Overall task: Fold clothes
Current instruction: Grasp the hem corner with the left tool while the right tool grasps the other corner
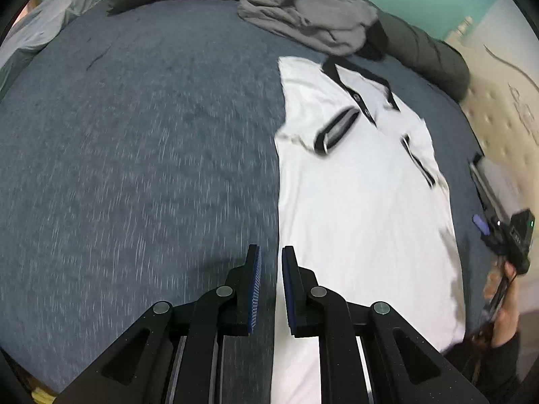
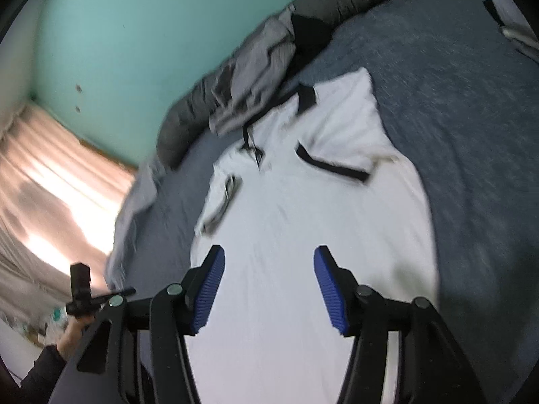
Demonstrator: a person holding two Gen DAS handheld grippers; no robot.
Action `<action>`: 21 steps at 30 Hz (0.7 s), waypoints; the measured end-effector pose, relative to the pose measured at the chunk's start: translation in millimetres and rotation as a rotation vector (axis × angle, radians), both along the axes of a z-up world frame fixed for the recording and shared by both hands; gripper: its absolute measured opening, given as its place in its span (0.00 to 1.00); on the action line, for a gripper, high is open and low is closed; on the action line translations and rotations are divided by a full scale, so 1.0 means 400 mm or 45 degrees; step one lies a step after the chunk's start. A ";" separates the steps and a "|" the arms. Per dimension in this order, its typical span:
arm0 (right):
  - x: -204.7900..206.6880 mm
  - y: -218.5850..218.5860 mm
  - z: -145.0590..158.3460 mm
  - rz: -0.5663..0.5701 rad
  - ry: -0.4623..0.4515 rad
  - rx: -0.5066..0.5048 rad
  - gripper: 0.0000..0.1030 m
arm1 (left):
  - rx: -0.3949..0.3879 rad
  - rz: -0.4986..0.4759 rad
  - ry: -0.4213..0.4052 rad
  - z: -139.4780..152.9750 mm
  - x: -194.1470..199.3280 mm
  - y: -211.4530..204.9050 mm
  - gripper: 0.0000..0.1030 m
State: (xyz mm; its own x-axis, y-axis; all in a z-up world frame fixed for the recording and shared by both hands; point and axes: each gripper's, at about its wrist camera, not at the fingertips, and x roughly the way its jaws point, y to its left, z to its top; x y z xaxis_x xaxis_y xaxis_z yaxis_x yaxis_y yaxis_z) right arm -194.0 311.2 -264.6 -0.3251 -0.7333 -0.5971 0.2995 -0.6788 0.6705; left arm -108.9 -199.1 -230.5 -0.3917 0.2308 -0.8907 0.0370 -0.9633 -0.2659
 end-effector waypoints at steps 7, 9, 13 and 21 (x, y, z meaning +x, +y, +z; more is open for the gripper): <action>0.181 0.107 -0.021 0.117 -0.120 0.259 0.56 | 0.102 -0.051 -0.034 -0.041 0.139 0.012 0.40; 0.227 0.134 -0.036 0.117 -0.157 0.309 0.56 | 0.117 -0.063 -0.046 -0.061 0.174 0.017 0.40; 0.305 0.170 -0.053 0.131 -0.194 0.390 0.56 | 0.147 -0.074 -0.083 -0.104 0.227 0.021 0.40; 0.393 0.197 -0.085 0.136 -0.258 0.456 0.56 | 0.163 -0.106 -0.140 -0.170 0.310 0.021 0.40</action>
State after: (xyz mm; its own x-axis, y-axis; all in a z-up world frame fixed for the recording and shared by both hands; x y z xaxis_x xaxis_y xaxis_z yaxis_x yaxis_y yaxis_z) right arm -36.7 389.8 -298.8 -0.1085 -0.4909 -0.8645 0.2670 -0.8520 0.4503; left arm 15.1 -190.8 -298.3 -0.2686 0.3725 -0.8883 -0.0058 -0.9228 -0.3852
